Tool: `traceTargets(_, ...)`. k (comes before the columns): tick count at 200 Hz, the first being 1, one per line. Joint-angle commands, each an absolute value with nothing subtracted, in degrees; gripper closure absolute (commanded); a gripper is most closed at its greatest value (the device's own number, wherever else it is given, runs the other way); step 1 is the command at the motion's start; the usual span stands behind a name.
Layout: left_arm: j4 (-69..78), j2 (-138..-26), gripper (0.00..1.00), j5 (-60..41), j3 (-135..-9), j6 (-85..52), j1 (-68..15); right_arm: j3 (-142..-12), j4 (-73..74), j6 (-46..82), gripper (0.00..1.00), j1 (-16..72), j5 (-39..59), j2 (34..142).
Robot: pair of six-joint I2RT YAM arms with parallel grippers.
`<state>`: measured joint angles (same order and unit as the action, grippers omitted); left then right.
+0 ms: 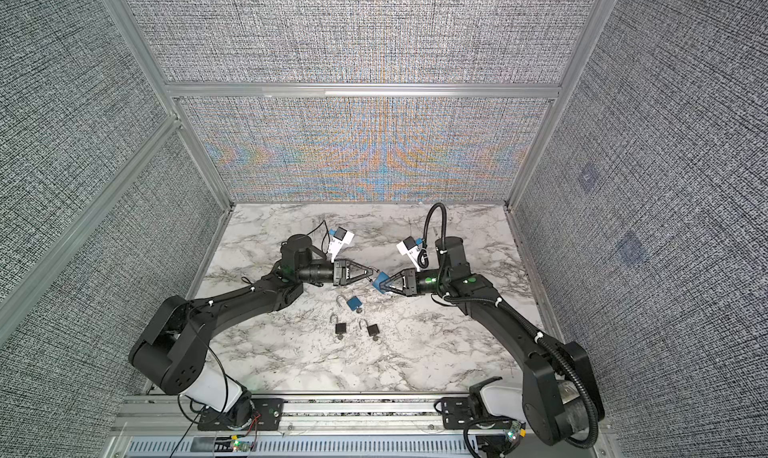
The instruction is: Lock with the key
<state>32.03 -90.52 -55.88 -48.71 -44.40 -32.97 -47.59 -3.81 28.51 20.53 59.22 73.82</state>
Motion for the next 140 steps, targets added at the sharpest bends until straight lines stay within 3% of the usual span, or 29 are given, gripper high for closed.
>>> traceTargets(1,33.38,-90.34,1.00,-55.93,-48.26,-43.64,-34.04,-47.99,3.34,29.37,1.00,21.21,60.65,74.09)
traceTargets(140,37.85,-89.48,1.00,-56.13,-44.31,-46.29,-36.15,-47.90,8.04,32.42,1.00,21.35,57.14,75.23)
